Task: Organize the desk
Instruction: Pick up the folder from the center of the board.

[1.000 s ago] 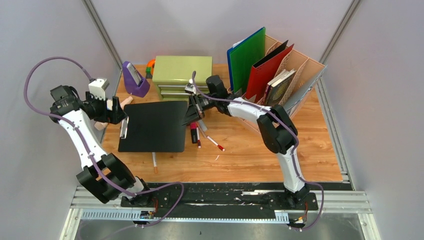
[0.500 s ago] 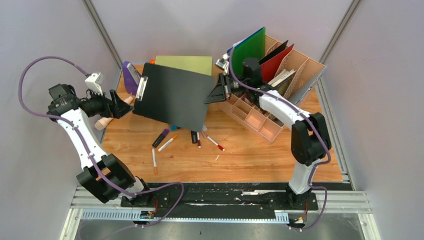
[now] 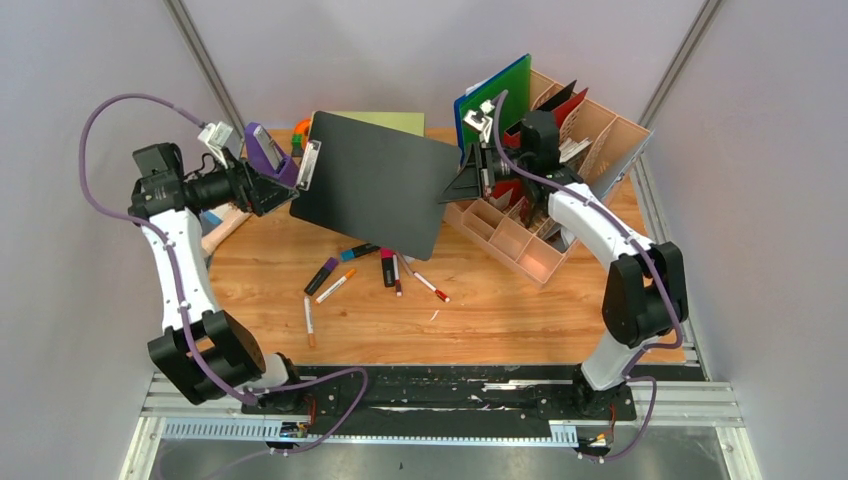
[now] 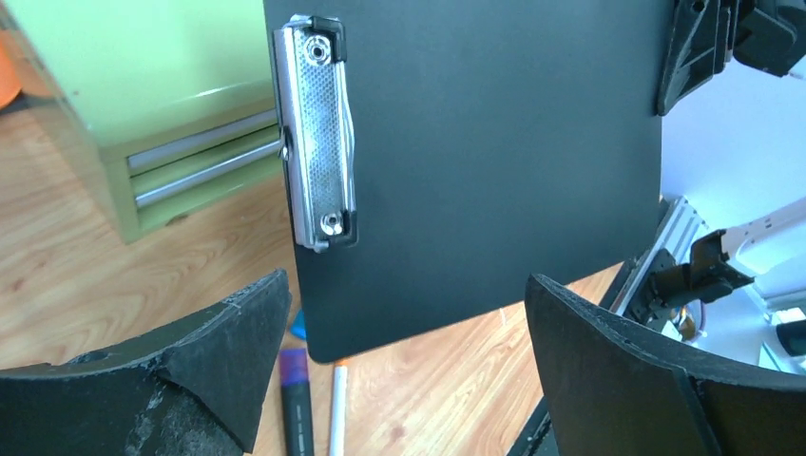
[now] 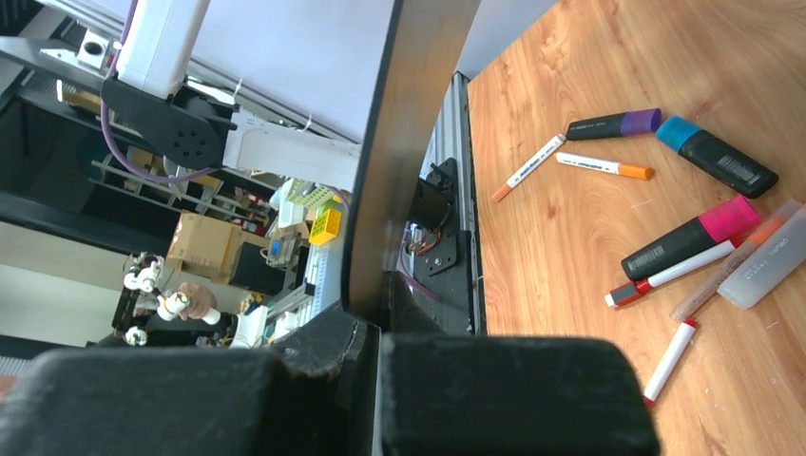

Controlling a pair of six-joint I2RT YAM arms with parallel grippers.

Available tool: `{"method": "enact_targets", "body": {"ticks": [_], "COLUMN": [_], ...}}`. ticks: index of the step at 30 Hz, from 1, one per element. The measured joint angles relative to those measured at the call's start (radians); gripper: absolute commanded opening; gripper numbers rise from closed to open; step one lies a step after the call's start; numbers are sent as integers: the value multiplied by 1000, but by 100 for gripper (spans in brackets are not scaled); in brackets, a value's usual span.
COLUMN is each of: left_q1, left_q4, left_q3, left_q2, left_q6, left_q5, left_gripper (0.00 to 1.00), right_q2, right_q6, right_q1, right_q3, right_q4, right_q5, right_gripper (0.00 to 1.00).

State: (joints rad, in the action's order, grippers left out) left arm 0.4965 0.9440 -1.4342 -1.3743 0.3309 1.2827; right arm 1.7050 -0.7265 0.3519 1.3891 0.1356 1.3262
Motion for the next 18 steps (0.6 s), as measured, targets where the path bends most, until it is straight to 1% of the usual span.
{"method": "enact_targets", "body": {"ticks": [5,7,13,18], "left_q1": [-55,-63,-65,-84], "left_q4": [-291,-414,-713,-975], "left_q3": [114,164,294,381], "left_q2": [72,92,110,114], "left_q6": [-206,-290,-515,-724], "left_q5": [0,-3,-28,-39], "left_gripper": [100,100,100,100], "right_q2": [-39,-59,-124,-180], "right_q6": [23,30,37,-4], "right_q1": [-23,-39,-80,-103], "right_q3": [-23,-32,-68,-126], "right_q4": [-12,-11,-10,59], "right_q5": [29,39,49,37], "right_gripper": [0,0,0,0]}}
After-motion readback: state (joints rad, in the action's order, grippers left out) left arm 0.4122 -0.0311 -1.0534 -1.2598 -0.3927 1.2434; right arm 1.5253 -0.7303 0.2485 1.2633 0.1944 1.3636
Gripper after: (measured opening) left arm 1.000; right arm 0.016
